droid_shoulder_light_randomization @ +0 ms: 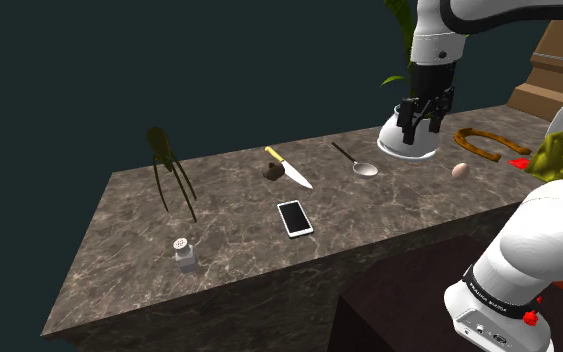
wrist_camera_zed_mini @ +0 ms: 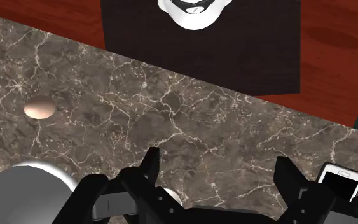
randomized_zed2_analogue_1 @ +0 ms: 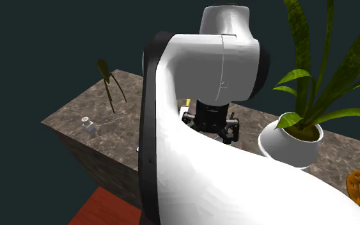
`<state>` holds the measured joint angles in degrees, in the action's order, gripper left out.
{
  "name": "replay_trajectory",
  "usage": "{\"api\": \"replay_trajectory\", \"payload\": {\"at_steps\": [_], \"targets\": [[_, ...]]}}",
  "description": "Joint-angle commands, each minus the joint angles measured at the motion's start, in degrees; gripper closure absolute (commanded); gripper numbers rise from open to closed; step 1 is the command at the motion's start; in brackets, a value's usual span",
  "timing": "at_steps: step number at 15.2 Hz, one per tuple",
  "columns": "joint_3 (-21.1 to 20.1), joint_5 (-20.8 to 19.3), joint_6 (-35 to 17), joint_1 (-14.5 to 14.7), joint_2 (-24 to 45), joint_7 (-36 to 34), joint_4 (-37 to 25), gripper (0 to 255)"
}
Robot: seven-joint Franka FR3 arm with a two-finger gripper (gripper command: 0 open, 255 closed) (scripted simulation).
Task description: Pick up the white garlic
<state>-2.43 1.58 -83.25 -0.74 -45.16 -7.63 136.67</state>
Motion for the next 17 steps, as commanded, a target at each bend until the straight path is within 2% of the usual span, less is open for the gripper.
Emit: {"api": "replay_trajectory", "payload": {"at_steps": [1, 9, 17], "targets": [[0.0, 0.0, 0.0, 0.0, 0.0, 0.0, 0.0, 0], [-3.7, 9.7, -13.7, -0.7, 11.4, -11.6, 0.7, 0], [-6.4, 17.8, -27.3, -0.8, 25.7, -20.5, -3.0, 0]]}}
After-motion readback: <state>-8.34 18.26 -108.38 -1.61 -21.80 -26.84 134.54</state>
